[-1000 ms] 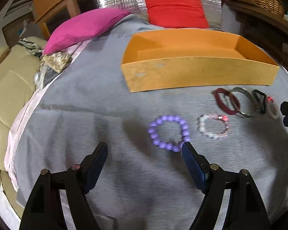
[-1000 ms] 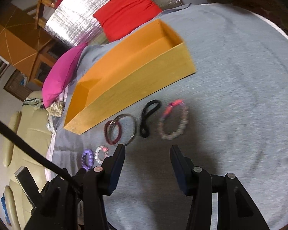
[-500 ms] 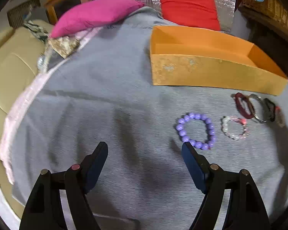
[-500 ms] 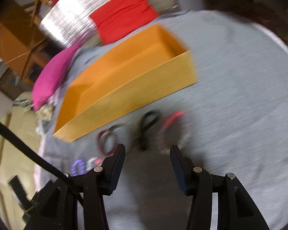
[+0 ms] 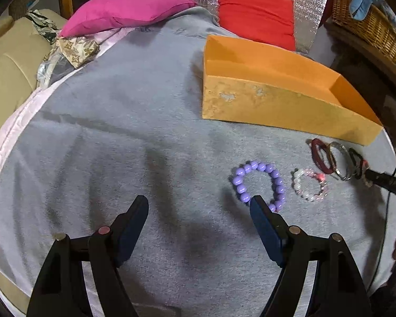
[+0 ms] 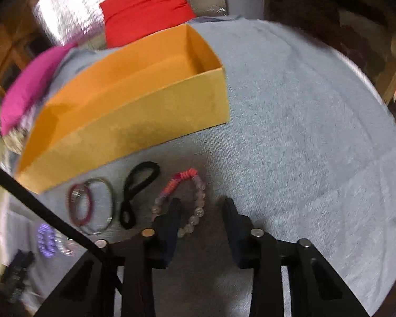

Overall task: Organize jewelry
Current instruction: 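Grasp the pink-and-white beaded bracelet with the right tool while the left tool grasps the purple beaded bracelet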

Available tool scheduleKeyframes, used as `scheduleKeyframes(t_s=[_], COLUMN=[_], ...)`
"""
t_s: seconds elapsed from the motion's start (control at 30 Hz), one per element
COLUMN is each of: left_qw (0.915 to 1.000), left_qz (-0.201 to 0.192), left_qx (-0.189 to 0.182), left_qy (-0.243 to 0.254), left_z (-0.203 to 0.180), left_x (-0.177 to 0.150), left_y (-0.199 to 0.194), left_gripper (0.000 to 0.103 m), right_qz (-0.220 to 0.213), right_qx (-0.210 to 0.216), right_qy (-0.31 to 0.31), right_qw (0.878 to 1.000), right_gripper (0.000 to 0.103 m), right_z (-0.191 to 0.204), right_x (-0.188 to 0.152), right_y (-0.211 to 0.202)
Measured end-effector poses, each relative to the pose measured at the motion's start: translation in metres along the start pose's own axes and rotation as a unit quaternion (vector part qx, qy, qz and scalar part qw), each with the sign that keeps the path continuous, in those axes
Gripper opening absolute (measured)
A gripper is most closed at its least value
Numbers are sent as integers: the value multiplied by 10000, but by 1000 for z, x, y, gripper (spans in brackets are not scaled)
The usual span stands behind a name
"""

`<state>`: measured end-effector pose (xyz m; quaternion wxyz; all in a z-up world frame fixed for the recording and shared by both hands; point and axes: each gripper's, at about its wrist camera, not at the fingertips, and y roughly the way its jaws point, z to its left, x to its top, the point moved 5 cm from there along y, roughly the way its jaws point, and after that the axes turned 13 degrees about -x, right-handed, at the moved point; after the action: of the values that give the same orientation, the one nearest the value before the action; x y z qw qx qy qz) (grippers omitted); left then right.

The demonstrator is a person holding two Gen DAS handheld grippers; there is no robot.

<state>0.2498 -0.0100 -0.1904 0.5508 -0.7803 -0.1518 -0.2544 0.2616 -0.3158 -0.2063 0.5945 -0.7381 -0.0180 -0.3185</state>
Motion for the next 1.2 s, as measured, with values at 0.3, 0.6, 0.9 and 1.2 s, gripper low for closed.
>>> scheduleKeyframes(t_s=[0.3,0.6,0.9,1.2], left_qw=[9989,9973,9954,9955], left_qz=[263,189,-172,-203], left_qx=[-176,-81,-367,-442], left_qy=[357,710,871,809], left_z=[-24,-37,-50,-45], left_x=[7,6,10,10], left_y=[25,27,5,2], left_gripper=[64,9,9,9], right_qz=[-247,-272,-269,-205], right_qx=[-45,545,1187,812], right_qy=[-291,202,590,449], right_qw=[9993,9979,9908,9955], right_gripper=[12,12,12,48], right_z=[1,-41,-62,-55], right_x=[-3,-2,-2,-3], right_y=[-7,-18,-31,-26])
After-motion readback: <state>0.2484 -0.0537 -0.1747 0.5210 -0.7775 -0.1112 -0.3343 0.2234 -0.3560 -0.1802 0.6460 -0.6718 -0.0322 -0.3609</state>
